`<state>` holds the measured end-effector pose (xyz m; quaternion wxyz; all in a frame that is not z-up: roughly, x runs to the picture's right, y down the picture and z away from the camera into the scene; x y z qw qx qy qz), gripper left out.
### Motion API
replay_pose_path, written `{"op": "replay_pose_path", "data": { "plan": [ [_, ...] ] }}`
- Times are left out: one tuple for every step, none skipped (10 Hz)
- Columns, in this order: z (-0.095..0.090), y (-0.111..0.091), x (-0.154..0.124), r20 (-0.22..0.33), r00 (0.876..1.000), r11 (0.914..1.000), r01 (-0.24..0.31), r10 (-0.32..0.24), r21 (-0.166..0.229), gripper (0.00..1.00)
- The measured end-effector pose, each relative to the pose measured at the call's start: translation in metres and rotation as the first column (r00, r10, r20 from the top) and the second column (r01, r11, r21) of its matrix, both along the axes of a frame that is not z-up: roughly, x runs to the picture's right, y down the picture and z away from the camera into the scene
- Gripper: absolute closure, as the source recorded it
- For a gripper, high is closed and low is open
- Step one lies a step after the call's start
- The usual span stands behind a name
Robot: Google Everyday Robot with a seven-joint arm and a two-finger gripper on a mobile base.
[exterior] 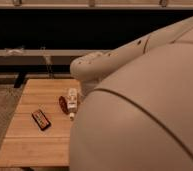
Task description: Place the white sponge in the ceramic cup
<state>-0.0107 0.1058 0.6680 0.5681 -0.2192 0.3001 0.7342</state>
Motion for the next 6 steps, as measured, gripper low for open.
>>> {"op": "replay_pose_path", "data": {
  "plan": [
    [0.0003, -0.0007, 0.0006, 0.003, 1.000, 1.0000, -0.004, 0.004, 0.006, 0.20],
    [-0.0004, -0.0025, 0.0016, 0.009, 1.000, 0.9998, -0.002, 0.002, 0.019, 0.20],
    [-0.0031, -0.0057, 0.0012, 0.017, 1.000, 0.9991, 0.003, -0.004, 0.041, 0.20],
    [-0.0060, -0.0084, 0.0010, 0.023, 1.000, 0.9981, 0.005, -0.006, 0.061, 0.20],
    [-0.0061, -0.0099, 0.0024, 0.023, 1.000, 0.9975, 0.009, -0.011, 0.070, 0.20],
    [-0.0062, -0.0097, 0.0001, 0.026, 1.000, 0.9976, 0.011, -0.013, 0.069, 0.20]
  ]
}}
